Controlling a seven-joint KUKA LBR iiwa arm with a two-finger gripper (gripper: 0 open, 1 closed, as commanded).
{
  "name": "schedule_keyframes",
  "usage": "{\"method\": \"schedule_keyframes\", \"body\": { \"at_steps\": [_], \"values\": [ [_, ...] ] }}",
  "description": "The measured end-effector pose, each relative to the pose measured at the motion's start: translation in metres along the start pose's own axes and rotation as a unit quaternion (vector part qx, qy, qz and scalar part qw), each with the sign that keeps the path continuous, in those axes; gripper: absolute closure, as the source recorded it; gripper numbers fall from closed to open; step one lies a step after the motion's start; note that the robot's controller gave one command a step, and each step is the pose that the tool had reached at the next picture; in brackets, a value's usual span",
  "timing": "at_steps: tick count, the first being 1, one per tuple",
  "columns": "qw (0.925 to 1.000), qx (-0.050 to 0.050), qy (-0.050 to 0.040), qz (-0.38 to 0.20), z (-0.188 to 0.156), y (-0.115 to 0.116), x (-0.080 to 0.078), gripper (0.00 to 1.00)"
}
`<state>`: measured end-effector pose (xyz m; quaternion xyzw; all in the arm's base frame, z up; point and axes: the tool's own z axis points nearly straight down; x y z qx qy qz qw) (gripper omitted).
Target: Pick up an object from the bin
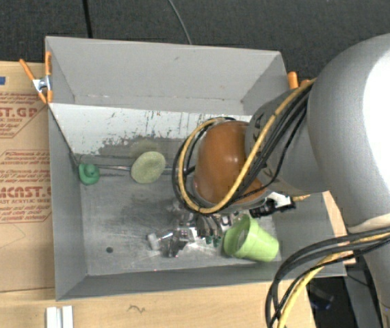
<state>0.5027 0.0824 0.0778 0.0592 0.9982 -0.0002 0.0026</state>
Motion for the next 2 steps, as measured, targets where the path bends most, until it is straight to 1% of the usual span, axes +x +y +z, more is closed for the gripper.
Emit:
{"method": "schedule_keyframes", "body": {
  "at_steps": [1,2],
  "values": [
    [1.0000,0.000,0.0036,-0.001,-0.013,0.001,0.002,1.00],
    [1.0000,0.000,0.0025,-0.001,-0.029,0.000,0.001,1.00]
  ]
}}
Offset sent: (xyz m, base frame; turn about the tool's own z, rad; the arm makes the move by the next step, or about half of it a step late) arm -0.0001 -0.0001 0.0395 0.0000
